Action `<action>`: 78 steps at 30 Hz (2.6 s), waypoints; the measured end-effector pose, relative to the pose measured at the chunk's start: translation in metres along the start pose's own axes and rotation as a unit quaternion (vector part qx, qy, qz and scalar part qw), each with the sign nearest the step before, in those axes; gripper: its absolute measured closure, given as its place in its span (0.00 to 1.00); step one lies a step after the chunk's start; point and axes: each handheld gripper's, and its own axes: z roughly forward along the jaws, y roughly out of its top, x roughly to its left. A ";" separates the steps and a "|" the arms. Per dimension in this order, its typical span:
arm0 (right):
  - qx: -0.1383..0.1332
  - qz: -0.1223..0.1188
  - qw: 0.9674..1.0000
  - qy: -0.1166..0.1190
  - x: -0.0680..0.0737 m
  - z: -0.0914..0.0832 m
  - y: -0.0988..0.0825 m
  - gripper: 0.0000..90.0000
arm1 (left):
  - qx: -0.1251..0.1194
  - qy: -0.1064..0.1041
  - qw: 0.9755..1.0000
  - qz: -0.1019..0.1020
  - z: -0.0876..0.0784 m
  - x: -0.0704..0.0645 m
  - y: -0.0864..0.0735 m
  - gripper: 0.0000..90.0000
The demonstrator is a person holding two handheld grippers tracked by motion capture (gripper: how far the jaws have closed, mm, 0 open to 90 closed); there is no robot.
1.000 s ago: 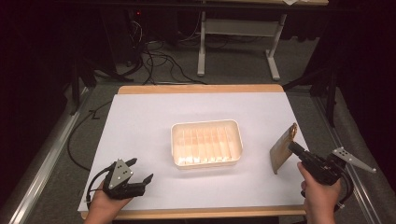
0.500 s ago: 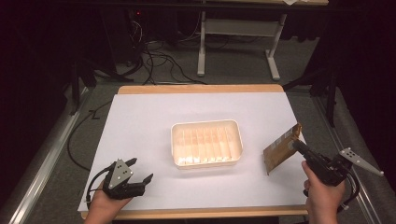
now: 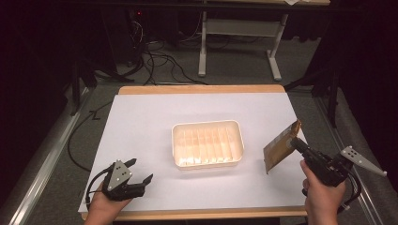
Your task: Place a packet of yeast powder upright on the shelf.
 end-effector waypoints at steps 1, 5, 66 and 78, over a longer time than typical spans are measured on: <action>0.001 -0.001 1.000 0.002 0.002 0.002 0.002 1.00 | -0.001 0.000 1.000 0.000 0.000 0.000 0.000 0.25; -0.001 -0.008 1.000 0.010 0.009 0.009 0.009 1.00 | -0.003 0.000 1.000 -0.003 -0.001 0.001 0.000 0.25; 0.042 -0.034 0.996 0.072 0.068 0.125 0.018 1.00 | -0.015 0.014 1.000 -0.011 -0.014 0.004 -0.004 0.25; 0.054 -0.031 0.996 0.063 0.064 0.135 0.012 1.00 | -0.015 0.013 1.000 -0.011 -0.014 0.004 -0.004 0.25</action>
